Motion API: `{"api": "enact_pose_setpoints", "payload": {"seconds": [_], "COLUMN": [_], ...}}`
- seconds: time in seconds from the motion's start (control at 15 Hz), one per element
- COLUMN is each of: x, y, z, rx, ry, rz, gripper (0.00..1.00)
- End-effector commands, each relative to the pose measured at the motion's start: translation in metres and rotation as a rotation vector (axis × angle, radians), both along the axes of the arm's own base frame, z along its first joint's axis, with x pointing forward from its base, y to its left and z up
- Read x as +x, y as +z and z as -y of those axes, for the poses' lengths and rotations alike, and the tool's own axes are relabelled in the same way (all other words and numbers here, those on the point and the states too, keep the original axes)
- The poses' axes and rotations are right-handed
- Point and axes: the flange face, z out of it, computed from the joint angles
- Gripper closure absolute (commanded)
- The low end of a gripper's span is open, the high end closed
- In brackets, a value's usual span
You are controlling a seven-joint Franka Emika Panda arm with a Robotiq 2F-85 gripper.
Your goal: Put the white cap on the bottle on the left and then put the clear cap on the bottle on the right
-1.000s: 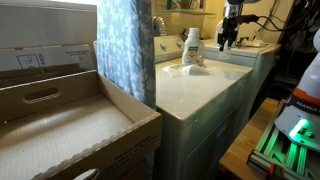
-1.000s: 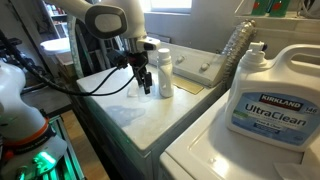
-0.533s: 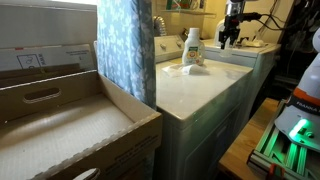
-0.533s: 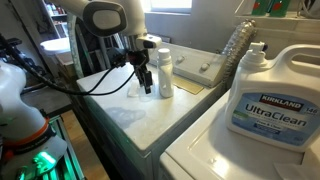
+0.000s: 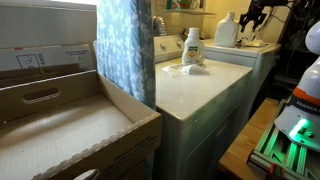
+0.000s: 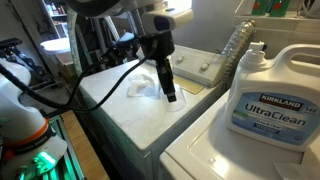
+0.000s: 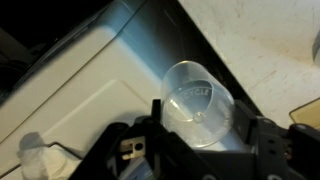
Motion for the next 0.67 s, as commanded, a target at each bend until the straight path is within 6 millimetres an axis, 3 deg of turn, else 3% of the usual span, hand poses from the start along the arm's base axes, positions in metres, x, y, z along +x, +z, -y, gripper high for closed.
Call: {"api": "enact_pose_setpoints", "payload": {"seconds": [0.0,0.07,0.33,0.4,0.6], "x": [0.018,0.003,0.018,0.019,0.029], "y": [0.013,0.016,0.014,0.013,0.046], "z": [0.033,0.020,0.029,0.030,0.038], "rx": [-0.008,-0.009,-0.012,-0.011,-0.043], "ry": [-0.115,-0.060,-0.093,-0.095,-0.131], "rz": [0.046,0.035,0.031,0.029,0.136], "gripper": [0.56,0.31,0.31,0.56,0.56]}}
